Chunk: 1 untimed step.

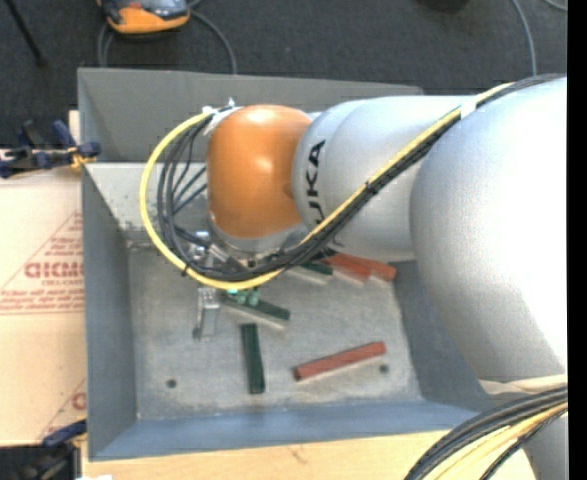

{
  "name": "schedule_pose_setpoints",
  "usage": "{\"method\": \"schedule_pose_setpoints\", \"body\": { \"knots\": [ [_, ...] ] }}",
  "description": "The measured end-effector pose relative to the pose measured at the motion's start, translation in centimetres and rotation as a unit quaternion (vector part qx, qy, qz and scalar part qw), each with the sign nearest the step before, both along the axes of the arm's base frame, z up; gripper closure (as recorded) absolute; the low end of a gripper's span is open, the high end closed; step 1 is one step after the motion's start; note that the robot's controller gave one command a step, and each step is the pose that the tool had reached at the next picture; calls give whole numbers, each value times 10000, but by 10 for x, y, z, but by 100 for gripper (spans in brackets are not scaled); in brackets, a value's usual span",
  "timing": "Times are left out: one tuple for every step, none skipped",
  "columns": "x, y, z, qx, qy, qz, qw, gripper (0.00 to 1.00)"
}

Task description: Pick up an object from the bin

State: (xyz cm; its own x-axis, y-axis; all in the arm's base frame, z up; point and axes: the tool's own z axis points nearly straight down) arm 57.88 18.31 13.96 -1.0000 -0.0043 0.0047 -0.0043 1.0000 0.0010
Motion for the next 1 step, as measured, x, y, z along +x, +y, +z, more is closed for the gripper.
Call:
{"method": "schedule_pose_setpoints", "body": {
  "knots": [
    [2, -1, 5, 8, -39, -18, 10000, 0]
  ]
}}
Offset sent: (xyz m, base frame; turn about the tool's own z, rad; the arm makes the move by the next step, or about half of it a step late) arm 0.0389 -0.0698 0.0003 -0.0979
